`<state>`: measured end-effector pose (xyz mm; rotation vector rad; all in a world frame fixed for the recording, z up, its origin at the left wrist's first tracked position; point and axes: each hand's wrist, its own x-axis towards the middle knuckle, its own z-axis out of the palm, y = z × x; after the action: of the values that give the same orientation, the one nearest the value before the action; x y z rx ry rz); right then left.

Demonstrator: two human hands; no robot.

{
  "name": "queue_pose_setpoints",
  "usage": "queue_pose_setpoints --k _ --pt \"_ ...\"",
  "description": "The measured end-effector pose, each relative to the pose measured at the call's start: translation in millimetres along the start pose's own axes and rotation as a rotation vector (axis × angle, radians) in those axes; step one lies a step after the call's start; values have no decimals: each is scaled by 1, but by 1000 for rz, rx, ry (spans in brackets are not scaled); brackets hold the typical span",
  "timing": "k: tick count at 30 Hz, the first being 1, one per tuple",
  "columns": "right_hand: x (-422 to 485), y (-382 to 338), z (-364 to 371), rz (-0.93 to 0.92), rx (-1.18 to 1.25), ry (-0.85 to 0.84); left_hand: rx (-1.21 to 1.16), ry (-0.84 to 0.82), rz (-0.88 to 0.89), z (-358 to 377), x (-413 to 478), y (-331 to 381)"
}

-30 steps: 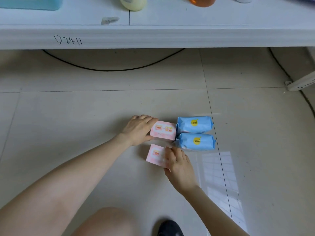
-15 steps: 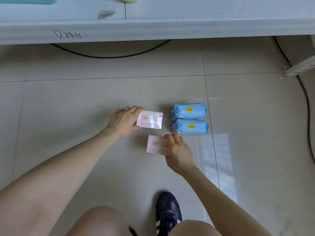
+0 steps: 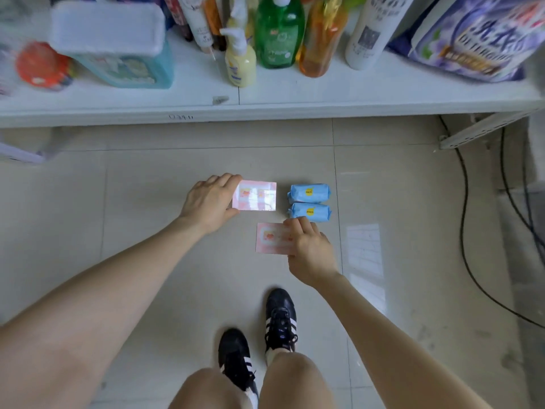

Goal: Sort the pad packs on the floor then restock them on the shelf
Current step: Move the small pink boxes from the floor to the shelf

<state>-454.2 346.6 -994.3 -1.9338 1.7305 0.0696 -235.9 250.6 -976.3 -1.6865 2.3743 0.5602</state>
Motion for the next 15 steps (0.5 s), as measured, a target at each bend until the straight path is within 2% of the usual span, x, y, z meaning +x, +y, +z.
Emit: queue_pose_setpoints --k 15 --pt "-137 -105 -242 -94 -3 81 53 123 11 -277 -137 71"
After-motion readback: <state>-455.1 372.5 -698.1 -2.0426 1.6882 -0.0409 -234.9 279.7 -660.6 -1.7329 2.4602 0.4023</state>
